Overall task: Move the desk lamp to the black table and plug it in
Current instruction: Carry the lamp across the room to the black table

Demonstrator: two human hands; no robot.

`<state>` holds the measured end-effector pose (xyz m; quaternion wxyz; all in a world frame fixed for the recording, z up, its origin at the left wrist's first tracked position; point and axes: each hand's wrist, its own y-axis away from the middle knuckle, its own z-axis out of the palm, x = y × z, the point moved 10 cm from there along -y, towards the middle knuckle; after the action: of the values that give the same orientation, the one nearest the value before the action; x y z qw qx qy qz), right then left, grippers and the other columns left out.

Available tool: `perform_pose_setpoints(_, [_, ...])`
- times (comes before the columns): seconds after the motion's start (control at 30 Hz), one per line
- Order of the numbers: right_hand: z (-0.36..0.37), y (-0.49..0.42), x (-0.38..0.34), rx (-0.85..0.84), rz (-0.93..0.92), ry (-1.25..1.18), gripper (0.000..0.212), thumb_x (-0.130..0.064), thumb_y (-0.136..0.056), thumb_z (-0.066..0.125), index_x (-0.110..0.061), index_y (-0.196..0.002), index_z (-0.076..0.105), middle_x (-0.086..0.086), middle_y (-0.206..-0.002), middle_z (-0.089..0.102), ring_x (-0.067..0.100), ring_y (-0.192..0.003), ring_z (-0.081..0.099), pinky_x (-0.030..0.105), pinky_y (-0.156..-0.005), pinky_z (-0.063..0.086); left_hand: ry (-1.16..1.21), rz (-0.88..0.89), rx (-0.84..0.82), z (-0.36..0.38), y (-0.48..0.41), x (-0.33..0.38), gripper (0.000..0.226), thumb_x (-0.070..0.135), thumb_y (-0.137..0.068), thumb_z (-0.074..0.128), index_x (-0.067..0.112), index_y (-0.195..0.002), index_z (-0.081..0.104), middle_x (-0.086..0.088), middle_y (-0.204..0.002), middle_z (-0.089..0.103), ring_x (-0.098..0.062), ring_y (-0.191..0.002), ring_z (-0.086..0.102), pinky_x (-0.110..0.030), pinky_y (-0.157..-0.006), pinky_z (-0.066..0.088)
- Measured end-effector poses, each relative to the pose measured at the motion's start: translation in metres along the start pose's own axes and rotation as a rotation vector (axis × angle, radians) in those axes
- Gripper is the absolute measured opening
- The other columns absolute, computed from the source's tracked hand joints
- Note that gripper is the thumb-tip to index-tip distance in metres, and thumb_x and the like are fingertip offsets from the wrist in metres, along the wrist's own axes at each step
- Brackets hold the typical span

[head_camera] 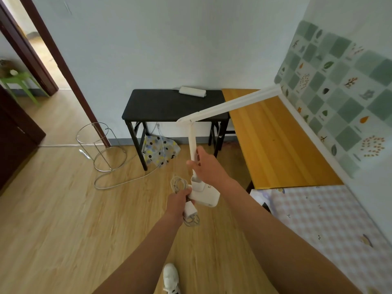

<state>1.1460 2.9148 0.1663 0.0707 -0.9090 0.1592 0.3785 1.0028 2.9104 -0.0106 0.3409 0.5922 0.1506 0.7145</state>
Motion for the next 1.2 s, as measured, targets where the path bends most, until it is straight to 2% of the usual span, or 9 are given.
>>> perform_pose_setpoints(0.17, [0.015, -0.059, -0.016, 0.019, 0.032, 0.026, 0.024, -0.036, -0.102, 0.057, -0.017, -0.106, 0.043, 0.01, -0.093, 0.067, 0.031, -0.08, 0.07, 0.047, -0.071, 0.062, -0.025, -0.005, -0.017, -0.011, -0.052, 0.043, 0.021, 0.018, -0.09, 0.072, 0.0, -0.1, 0.071, -0.01, -0.075, 0.067, -0.022, -0.064, 0.064, -0.034, -0.059, 0.053])
perform_pose_setpoints(0.3, [0.033, -0.094, -0.029, 0.034, 0.044, 0.036, 0.024, -0.037, -0.102, 0.058, -0.02, -0.106, 0.042, 0.002, -0.09, 0.065, 0.025, -0.078, 0.07, 0.043, -0.07, 0.062, 0.004, -0.02, -0.024, -0.027, -0.08, 0.068, 0.018, 0.017, -0.091, 0.073, 0.001, -0.098, 0.071, -0.01, -0.077, 0.068, -0.022, -0.066, 0.065, -0.031, -0.054, 0.055])
perform_pose_setpoints(0.47, [0.055, -0.131, -0.042, 0.021, 0.042, 0.046, 0.025, -0.037, -0.102, 0.058, -0.02, -0.11, 0.041, 0.004, -0.094, 0.067, 0.024, -0.078, 0.071, 0.044, -0.072, 0.063, -0.021, -0.01, -0.026, -0.047, -0.113, 0.095, 0.019, 0.017, -0.091, 0.073, 0.0, -0.098, 0.071, -0.011, -0.079, 0.067, -0.022, -0.067, 0.065, -0.033, -0.059, 0.053])
perform_pose_setpoints(0.57, [0.063, -0.151, -0.049, 0.02, 0.024, 0.062, 0.026, -0.038, -0.102, 0.058, -0.021, -0.112, 0.041, 0.0, -0.093, 0.065, 0.019, -0.075, 0.07, 0.039, -0.07, 0.063, -0.013, -0.006, -0.015, -0.054, -0.127, 0.106, 0.019, 0.017, -0.091, 0.071, -0.001, -0.099, 0.07, -0.012, -0.081, 0.068, -0.023, -0.07, 0.065, -0.036, -0.064, 0.053])
perform_pose_setpoints(0.7, [0.074, -0.177, -0.052, 0.005, 0.031, 0.049, 0.029, -0.038, -0.102, 0.059, -0.019, -0.119, 0.044, 0.002, -0.104, 0.067, 0.018, -0.082, 0.071, 0.035, -0.073, 0.063, 0.009, -0.009, 0.003, -0.061, -0.144, 0.12, 0.019, 0.016, -0.091, 0.072, 0.001, -0.101, 0.071, -0.015, -0.088, 0.069, -0.027, -0.078, 0.066, -0.041, -0.075, 0.054])
perform_pose_setpoints(0.87, [0.082, -0.21, -0.051, -0.009, 0.016, 0.038, 0.03, -0.036, -0.102, 0.059, -0.017, -0.121, 0.044, 0.004, -0.108, 0.068, 0.018, -0.082, 0.07, 0.025, -0.065, 0.058, 0.008, -0.018, 0.033, -0.064, -0.167, 0.137, 0.022, 0.019, -0.091, 0.072, 0.001, -0.104, 0.071, -0.013, -0.085, 0.068, -0.024, -0.073, 0.065, -0.036, -0.065, 0.053])
perform_pose_setpoints(1.0, [0.078, -0.242, -0.039, -0.022, 0.028, 0.021, 0.032, -0.036, -0.101, 0.06, -0.016, -0.121, 0.045, 0.006, -0.106, 0.068, 0.021, -0.083, 0.071, 0.033, -0.07, 0.062, 0.004, -0.016, 0.049, -0.052, -0.189, 0.154, 0.017, 0.017, -0.092, 0.071, 0.002, -0.1, 0.07, -0.013, -0.082, 0.066, -0.022, -0.068, 0.063, -0.034, -0.06, 0.052])
perform_pose_setpoints(1.13, [0.069, -0.282, -0.029, -0.035, 0.012, -0.012, 0.029, -0.032, -0.099, 0.065, -0.022, -0.116, 0.044, 0.002, -0.11, 0.068, 0.016, -0.084, 0.071, 0.017, -0.062, 0.053, 0.006, -0.013, 0.056, -0.031, -0.214, 0.176, 0.017, 0.016, -0.093, 0.07, 0.002, -0.102, 0.069, -0.013, -0.083, 0.065, -0.021, -0.068, 0.063, -0.034, -0.061, 0.052])
perform_pose_setpoints(1.2, [0.061, -0.304, -0.025, -0.036, -0.004, -0.02, 0.03, -0.031, -0.098, 0.067, -0.025, -0.113, 0.042, 0.0, -0.11, 0.065, 0.015, -0.086, 0.069, 0.017, -0.064, 0.051, 0.01, -0.008, 0.059, -0.019, -0.229, 0.188, 0.014, 0.015, -0.093, 0.069, 0.004, -0.102, 0.068, -0.013, -0.086, 0.067, -0.023, -0.072, 0.064, -0.036, -0.065, 0.053])
